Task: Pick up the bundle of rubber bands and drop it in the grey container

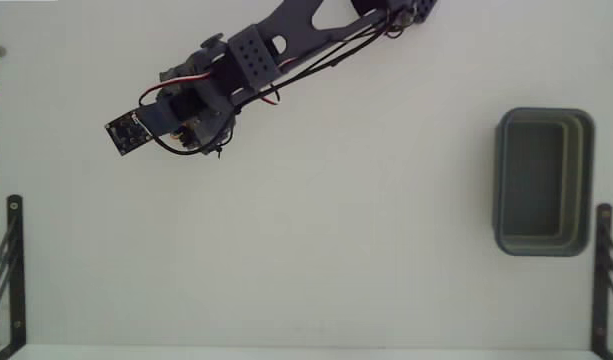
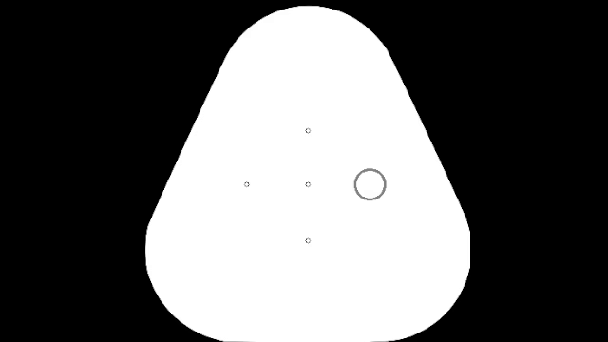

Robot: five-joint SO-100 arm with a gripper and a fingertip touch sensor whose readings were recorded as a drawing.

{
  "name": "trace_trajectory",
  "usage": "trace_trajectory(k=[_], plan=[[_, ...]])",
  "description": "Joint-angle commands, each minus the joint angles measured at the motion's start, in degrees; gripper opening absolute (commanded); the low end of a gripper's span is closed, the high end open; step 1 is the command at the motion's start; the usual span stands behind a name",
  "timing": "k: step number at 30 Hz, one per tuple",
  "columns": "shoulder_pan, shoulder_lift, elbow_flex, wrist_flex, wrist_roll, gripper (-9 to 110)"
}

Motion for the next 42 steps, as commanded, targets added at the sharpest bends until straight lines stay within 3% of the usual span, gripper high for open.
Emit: trace_trajectory(k=[1, 42], plan=[[1.24, 1.80, -0.41, -1.13, 0.26, 65], [1.24, 1.80, -0.41, -1.13, 0.26, 55]])
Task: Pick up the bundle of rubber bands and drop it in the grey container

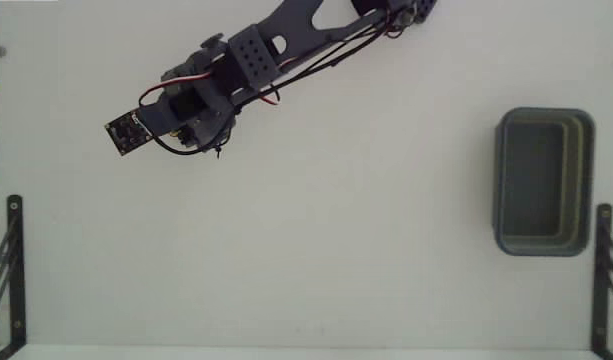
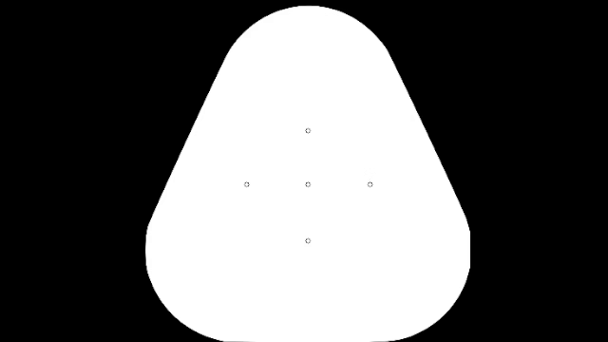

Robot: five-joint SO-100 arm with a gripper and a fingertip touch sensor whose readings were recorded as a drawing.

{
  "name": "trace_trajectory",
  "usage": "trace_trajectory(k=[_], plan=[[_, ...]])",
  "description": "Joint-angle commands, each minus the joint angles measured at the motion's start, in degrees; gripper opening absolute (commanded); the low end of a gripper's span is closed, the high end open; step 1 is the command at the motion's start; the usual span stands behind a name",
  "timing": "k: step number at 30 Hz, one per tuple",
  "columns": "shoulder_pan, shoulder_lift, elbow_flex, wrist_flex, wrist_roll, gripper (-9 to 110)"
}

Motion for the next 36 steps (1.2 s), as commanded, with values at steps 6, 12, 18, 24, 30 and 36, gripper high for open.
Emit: trace_trajectory(k=[6, 12, 18, 24, 30, 36], plan=[[1.24, 1.80, -0.41, -1.13, 0.26, 53], [1.24, 1.80, -0.41, -1.13, 0.26, 52], [1.24, 1.80, -0.41, -1.13, 0.26, 50], [1.24, 1.80, -0.41, -1.13, 0.26, 48], [1.24, 1.80, -0.41, -1.13, 0.26, 47], [1.24, 1.80, -0.41, -1.13, 0.26, 46]])
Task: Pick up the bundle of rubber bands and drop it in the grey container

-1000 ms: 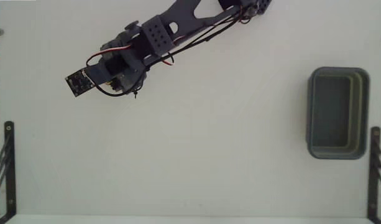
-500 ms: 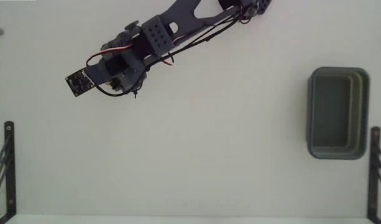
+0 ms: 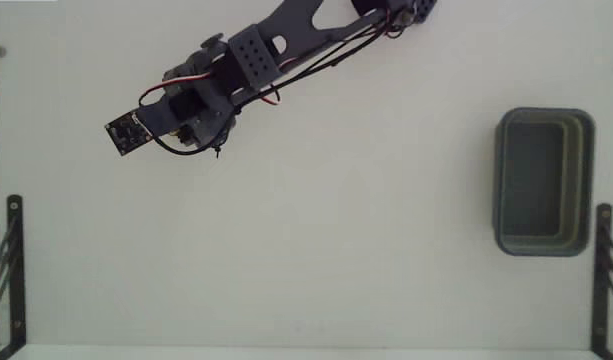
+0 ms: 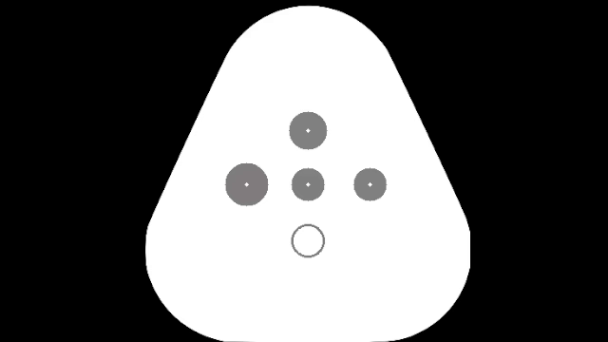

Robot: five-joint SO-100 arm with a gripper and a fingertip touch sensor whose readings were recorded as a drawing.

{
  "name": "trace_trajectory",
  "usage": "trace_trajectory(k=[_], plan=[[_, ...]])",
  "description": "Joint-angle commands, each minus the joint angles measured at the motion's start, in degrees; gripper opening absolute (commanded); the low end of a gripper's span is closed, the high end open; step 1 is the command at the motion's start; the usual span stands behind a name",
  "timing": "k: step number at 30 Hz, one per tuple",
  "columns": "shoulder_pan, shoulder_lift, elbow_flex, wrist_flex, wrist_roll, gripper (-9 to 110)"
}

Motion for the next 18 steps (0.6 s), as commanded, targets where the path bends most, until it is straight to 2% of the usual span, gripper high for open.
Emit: trace_trajectory(k=[1, 18], plan=[[1.24, 1.80, -0.41, -1.13, 0.26, 45], [1.24, 1.80, -0.41, -1.13, 0.26, 43]])
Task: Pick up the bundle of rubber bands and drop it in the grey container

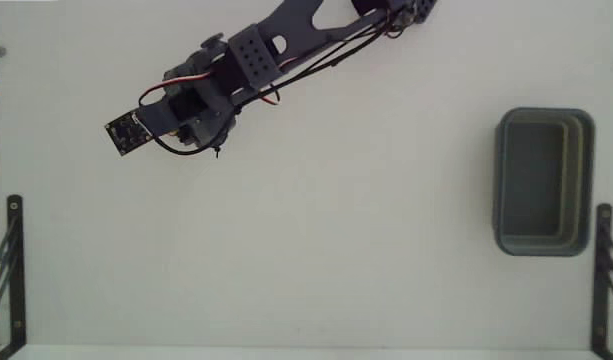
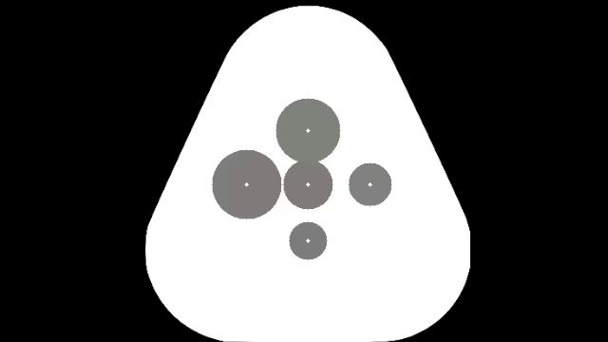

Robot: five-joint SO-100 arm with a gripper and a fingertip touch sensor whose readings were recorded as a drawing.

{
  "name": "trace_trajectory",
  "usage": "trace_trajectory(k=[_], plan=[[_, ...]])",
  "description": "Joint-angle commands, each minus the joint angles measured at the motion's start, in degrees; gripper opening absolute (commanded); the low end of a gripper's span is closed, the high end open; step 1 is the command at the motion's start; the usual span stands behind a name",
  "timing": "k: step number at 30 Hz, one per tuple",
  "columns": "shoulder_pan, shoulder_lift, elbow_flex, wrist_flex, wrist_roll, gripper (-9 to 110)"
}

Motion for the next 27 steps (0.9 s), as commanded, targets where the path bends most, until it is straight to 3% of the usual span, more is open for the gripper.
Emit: trace_trajectory(k=[1, 27], plan=[[1.24, 1.80, -0.41, -1.13, 0.26, 43], [1.24, 2.29, -3.74, 2.69, 0.26, 43]])
